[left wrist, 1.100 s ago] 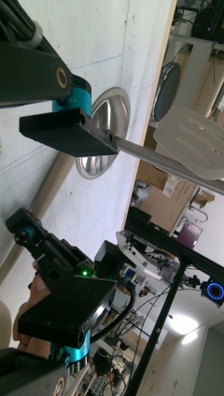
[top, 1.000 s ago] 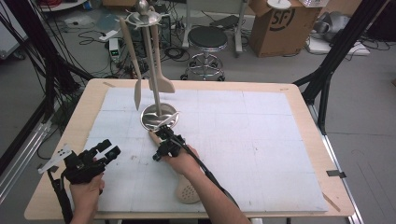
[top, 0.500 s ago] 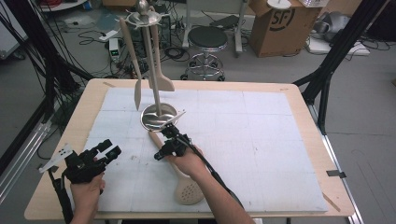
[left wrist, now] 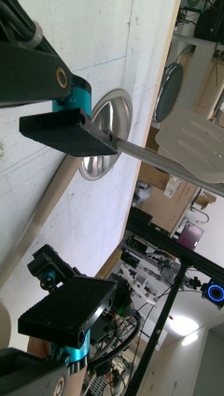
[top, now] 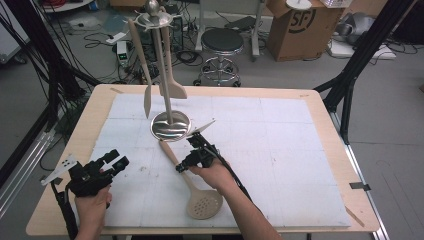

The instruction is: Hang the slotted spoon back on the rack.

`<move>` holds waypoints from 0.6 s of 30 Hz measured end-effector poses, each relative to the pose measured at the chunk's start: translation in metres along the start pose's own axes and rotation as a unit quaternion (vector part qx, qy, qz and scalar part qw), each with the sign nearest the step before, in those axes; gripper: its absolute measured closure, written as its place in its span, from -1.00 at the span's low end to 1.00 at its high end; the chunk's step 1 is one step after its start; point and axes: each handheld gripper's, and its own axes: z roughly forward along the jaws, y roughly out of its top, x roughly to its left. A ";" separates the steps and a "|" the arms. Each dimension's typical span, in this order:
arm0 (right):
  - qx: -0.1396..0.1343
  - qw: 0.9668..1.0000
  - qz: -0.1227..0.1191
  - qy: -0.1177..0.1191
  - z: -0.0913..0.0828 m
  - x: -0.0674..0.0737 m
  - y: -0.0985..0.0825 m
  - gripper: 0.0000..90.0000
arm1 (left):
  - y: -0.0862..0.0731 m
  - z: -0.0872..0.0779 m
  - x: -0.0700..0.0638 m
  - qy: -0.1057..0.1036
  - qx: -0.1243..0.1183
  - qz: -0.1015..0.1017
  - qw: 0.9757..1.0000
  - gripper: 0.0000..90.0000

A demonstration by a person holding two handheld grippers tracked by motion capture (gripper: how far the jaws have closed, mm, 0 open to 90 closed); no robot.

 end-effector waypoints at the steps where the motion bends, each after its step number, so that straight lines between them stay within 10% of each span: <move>1: 0.002 1.000 0.004 0.002 0.000 0.000 -0.001 0.40 | 0.000 0.000 0.000 -0.001 0.001 -0.001 1.000 -0.33; 18: 0.031 0.999 0.029 0.017 0.015 -0.009 -0.008 0.39 | -0.001 0.001 -0.002 -0.004 0.002 0.000 1.000 -0.33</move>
